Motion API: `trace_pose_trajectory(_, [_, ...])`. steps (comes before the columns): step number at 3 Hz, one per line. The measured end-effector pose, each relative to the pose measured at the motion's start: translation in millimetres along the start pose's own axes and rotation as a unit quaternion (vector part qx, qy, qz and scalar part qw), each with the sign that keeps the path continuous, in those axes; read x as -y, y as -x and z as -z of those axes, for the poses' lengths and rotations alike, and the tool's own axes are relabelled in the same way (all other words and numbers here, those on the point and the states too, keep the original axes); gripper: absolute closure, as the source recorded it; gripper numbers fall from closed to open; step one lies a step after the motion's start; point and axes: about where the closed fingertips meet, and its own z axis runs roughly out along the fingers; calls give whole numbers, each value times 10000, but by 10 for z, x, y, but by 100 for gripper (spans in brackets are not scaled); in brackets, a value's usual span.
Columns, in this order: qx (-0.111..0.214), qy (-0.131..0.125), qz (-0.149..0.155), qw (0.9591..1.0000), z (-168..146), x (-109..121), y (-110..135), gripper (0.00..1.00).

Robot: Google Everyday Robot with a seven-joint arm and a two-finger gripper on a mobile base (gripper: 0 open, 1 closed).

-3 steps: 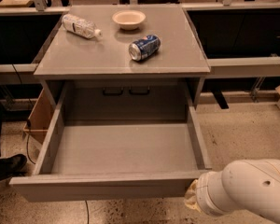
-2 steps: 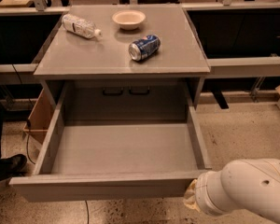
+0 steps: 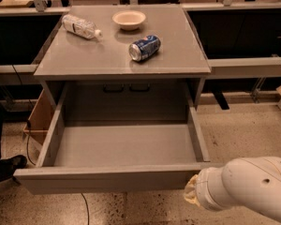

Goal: Close top drawer

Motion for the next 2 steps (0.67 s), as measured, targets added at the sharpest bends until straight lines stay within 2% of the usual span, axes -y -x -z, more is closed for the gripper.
trace_pose_trajectory(1, [143, -279, 45, 9995, -71, 274, 152, 100])
trace_pose_trajectory(2, [286, -439, 86, 9986, -176, 470, 301, 100])
